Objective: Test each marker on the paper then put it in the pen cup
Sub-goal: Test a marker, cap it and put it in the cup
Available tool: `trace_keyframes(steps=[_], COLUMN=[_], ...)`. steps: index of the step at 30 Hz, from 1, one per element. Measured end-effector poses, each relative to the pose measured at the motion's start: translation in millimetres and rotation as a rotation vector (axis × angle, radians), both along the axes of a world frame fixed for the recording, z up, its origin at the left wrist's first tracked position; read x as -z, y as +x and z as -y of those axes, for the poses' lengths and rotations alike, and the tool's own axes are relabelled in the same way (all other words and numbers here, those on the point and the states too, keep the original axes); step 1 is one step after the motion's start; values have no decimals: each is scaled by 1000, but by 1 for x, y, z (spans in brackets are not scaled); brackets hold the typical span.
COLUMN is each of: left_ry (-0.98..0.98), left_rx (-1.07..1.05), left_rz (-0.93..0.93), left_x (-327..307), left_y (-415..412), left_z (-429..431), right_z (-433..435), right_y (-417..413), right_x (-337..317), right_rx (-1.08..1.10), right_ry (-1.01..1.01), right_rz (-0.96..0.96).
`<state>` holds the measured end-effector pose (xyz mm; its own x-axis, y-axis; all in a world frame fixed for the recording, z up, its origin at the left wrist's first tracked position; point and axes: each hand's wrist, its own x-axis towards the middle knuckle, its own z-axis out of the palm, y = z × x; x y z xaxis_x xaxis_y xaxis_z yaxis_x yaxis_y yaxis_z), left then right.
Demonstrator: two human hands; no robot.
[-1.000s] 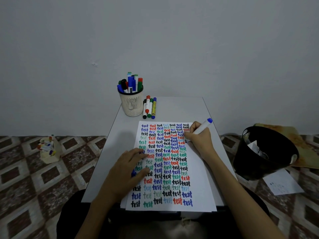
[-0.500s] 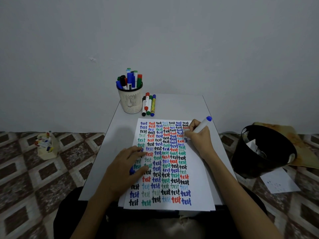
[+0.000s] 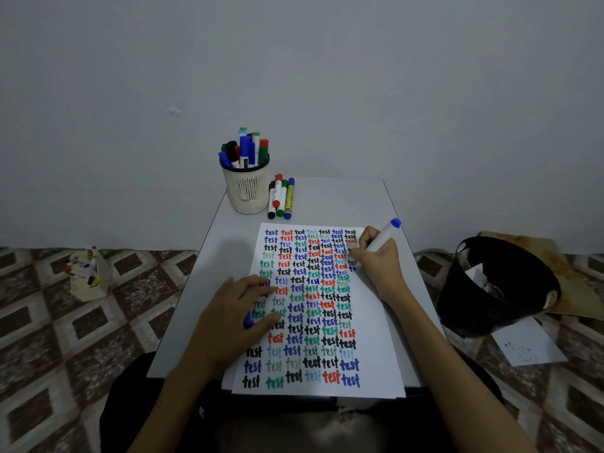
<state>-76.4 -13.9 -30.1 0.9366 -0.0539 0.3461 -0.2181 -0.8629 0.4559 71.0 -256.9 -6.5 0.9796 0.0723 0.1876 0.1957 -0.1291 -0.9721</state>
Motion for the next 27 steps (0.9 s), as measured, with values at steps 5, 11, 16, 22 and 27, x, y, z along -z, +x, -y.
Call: trace_keyframes(steps=[5,11,16,22,27], left_ry=[3,25,31,34,29], left_rx=[3,-2,-8,-13,-14], left_rz=[-11,-15,-26,-23,-22], left_x=[1,-1,1,-1,-2], left_y=[0,-1,0,0,-1], left_z=[0,0,-1,0,1], right_z=[-1,-1,2,0,1], right_y=[0,-1,0,1,-2], right_x=[1,1,1,2,-1], right_rx=[11,0,76,71,64], right_ry=[-68,-46,-52,-67,-38], right_rz=[40,1,30,11,10])
